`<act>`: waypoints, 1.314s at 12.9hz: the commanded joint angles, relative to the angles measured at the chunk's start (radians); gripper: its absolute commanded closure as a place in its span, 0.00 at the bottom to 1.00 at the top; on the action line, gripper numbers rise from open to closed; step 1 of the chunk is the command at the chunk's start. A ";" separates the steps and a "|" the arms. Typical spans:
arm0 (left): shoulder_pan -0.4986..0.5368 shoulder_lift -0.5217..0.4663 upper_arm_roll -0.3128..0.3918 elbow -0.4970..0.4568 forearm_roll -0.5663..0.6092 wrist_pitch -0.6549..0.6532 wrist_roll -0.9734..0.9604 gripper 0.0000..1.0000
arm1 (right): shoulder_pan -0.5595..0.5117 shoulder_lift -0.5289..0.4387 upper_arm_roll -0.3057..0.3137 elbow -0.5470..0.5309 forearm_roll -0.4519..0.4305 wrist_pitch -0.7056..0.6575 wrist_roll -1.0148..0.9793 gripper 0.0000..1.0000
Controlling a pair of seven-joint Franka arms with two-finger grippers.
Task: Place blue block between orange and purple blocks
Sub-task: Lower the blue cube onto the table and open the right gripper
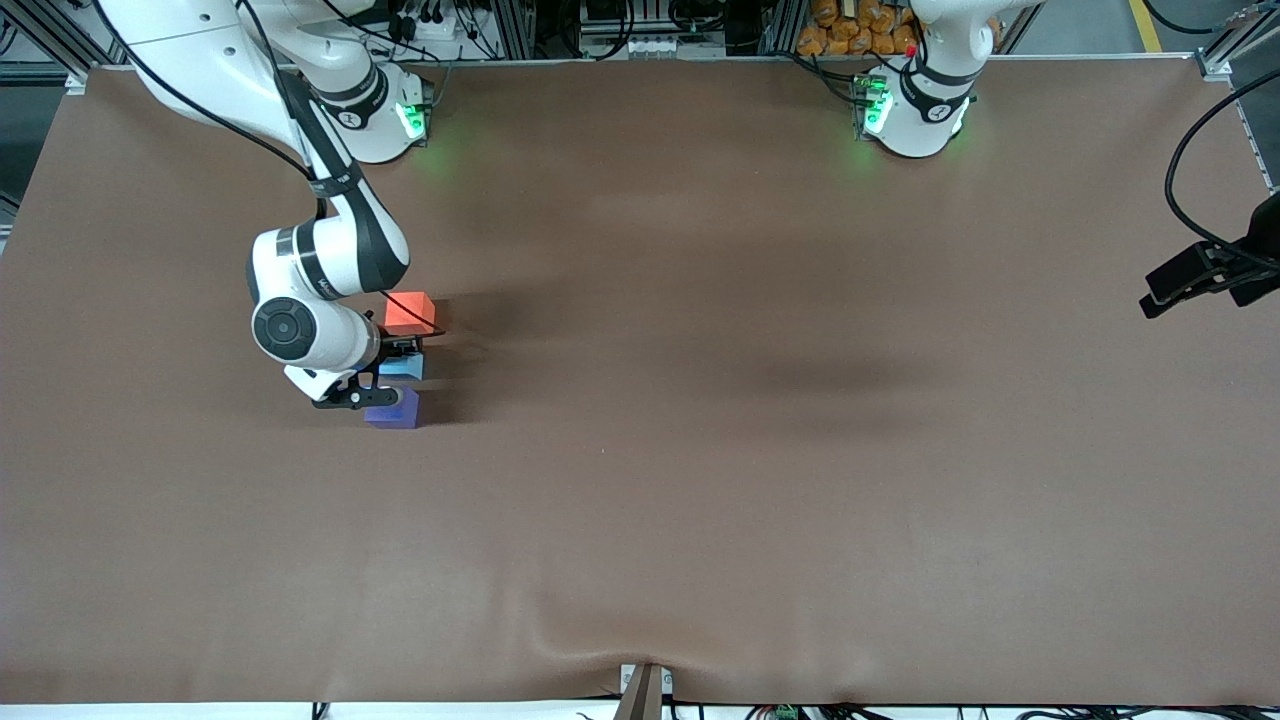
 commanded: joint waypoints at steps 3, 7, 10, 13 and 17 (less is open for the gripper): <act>0.004 -0.032 -0.013 0.049 0.038 -0.088 -0.004 0.00 | 0.013 -0.014 0.011 0.098 0.016 -0.150 0.094 0.00; -0.010 -0.049 -0.008 0.049 0.058 -0.093 0.017 0.00 | 0.015 -0.010 0.010 0.388 0.053 -0.354 0.085 0.00; -0.171 -0.062 0.140 0.039 -0.007 -0.108 0.007 0.00 | 0.001 0.026 0.013 0.673 0.063 -0.532 0.083 0.00; -0.206 -0.107 0.163 -0.006 -0.028 -0.143 -0.004 0.00 | -0.095 0.020 0.074 0.847 0.062 -0.647 0.069 0.00; -0.216 -0.153 0.154 -0.026 -0.029 -0.197 -0.007 0.00 | -0.234 -0.098 0.163 0.903 0.057 -0.768 -0.088 0.00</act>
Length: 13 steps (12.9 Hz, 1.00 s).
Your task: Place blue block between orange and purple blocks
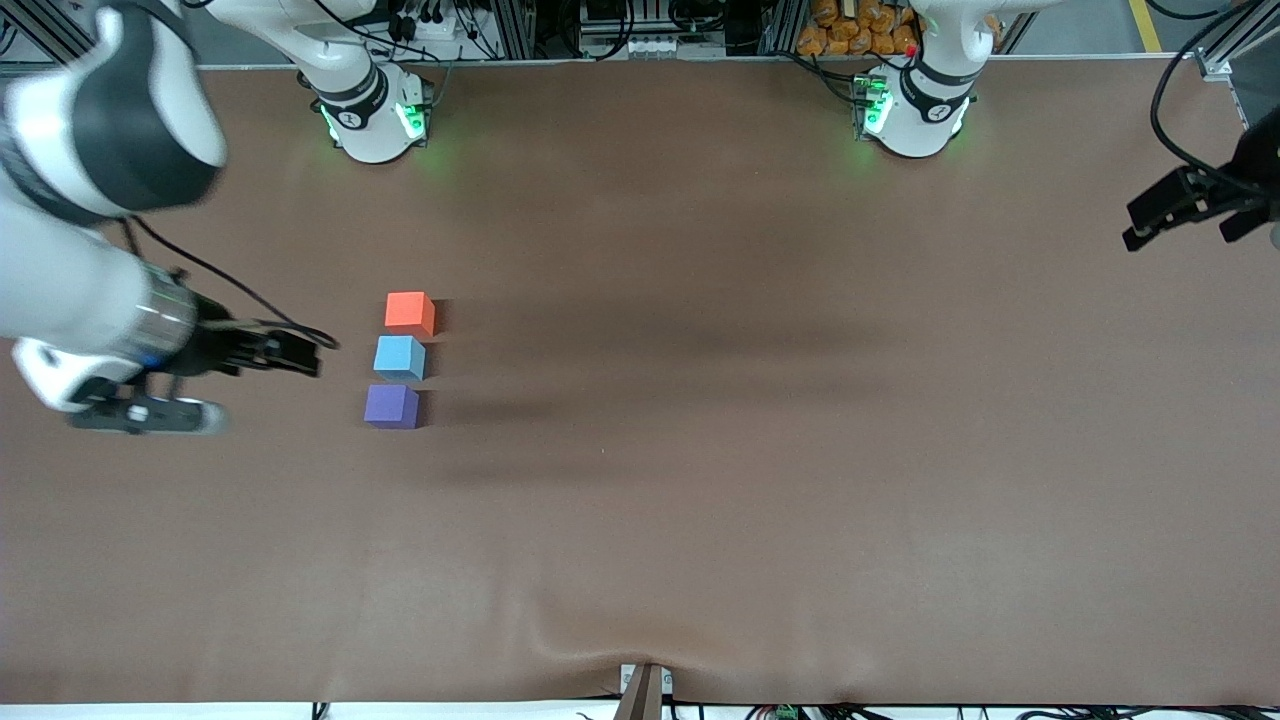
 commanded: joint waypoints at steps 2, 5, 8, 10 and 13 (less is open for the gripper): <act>-0.012 -0.063 0.005 -0.034 -0.015 -0.046 -0.005 0.00 | -0.096 -0.153 0.074 0.010 -0.010 -0.107 -0.094 0.00; -0.012 -0.092 0.010 -0.035 -0.015 -0.082 -0.005 0.00 | -0.036 -0.301 -0.004 -0.116 -0.028 -0.113 -0.086 0.00; -0.007 -0.094 0.005 -0.037 -0.017 -0.082 -0.007 0.00 | -0.007 -0.395 -0.082 -0.269 -0.025 -0.058 -0.105 0.00; -0.005 -0.086 0.001 -0.038 -0.027 -0.076 -0.007 0.00 | 0.002 -0.402 -0.084 -0.273 -0.025 -0.062 -0.105 0.00; -0.008 -0.066 -0.024 -0.034 -0.032 -0.050 -0.005 0.00 | 0.004 -0.380 -0.084 -0.217 -0.027 -0.064 -0.105 0.00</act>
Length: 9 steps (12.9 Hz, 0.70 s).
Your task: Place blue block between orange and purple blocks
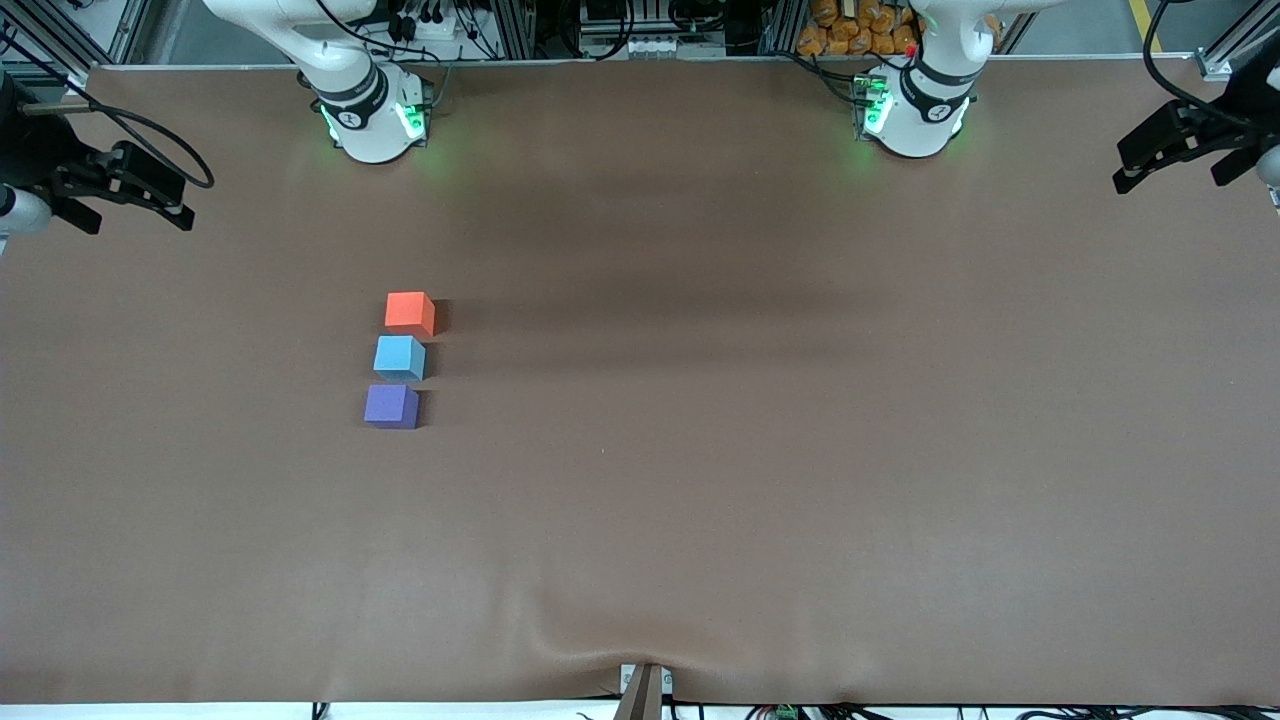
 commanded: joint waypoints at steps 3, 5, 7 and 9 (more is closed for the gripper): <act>0.002 0.002 -0.036 0.000 -0.014 0.019 -0.007 0.00 | 0.016 -0.013 -0.015 0.010 -0.008 -0.015 -0.007 0.00; 0.000 0.007 -0.038 0.005 -0.014 0.019 -0.007 0.00 | 0.016 -0.010 -0.030 0.010 0.000 -0.015 -0.020 0.00; -0.001 0.040 -0.038 0.049 -0.019 0.019 -0.001 0.00 | 0.010 -0.010 -0.035 0.011 0.004 -0.014 -0.053 0.00; -0.006 0.058 -0.038 0.068 -0.013 0.019 -0.002 0.00 | 0.011 -0.010 -0.032 0.011 0.000 -0.018 -0.060 0.00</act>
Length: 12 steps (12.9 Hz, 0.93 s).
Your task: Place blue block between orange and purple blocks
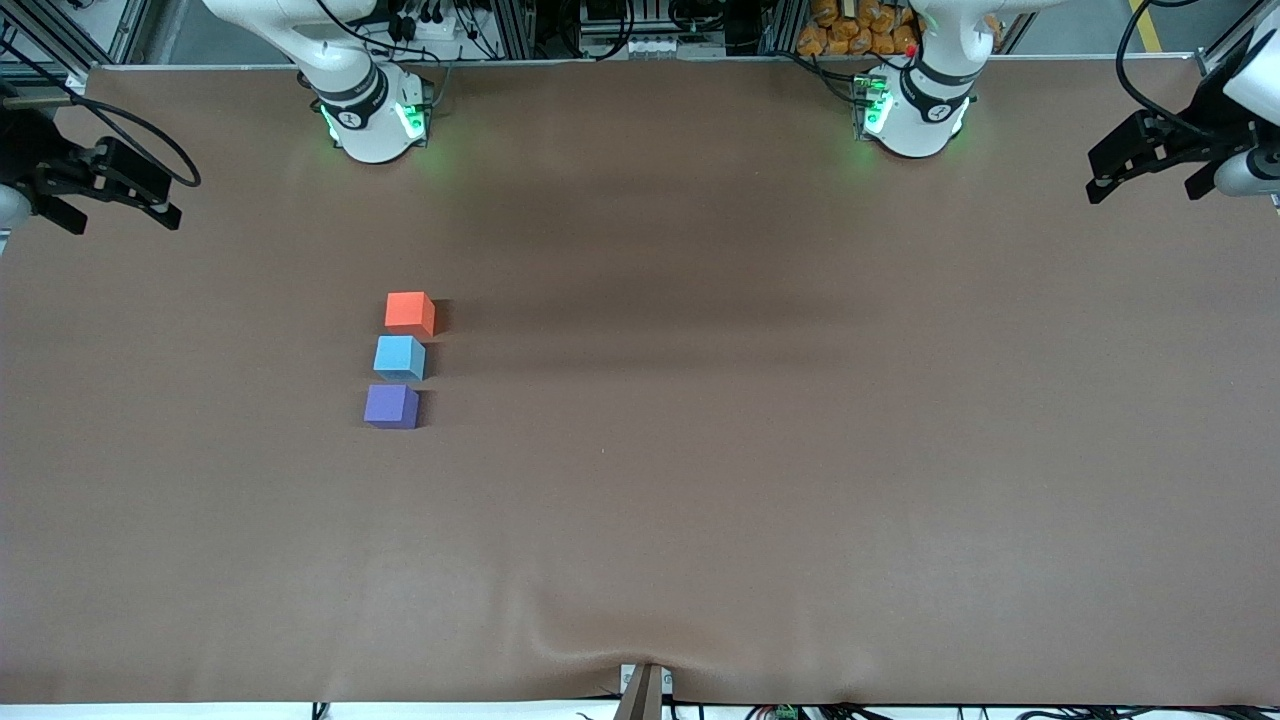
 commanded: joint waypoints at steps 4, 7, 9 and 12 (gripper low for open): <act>-0.002 0.031 0.000 0.047 -0.014 -0.005 -0.004 0.00 | 0.007 -0.010 0.000 0.003 -0.007 -0.014 -0.019 0.00; 0.000 0.031 0.000 0.047 -0.011 -0.008 -0.002 0.00 | 0.007 -0.010 -0.001 0.003 -0.007 -0.015 -0.017 0.00; 0.003 0.031 0.000 0.047 -0.011 -0.009 -0.002 0.00 | 0.007 -0.011 -0.003 0.003 -0.007 -0.018 -0.017 0.00; 0.003 0.031 0.000 0.047 -0.011 -0.008 -0.002 0.00 | 0.005 -0.011 -0.004 0.003 -0.007 -0.020 -0.016 0.00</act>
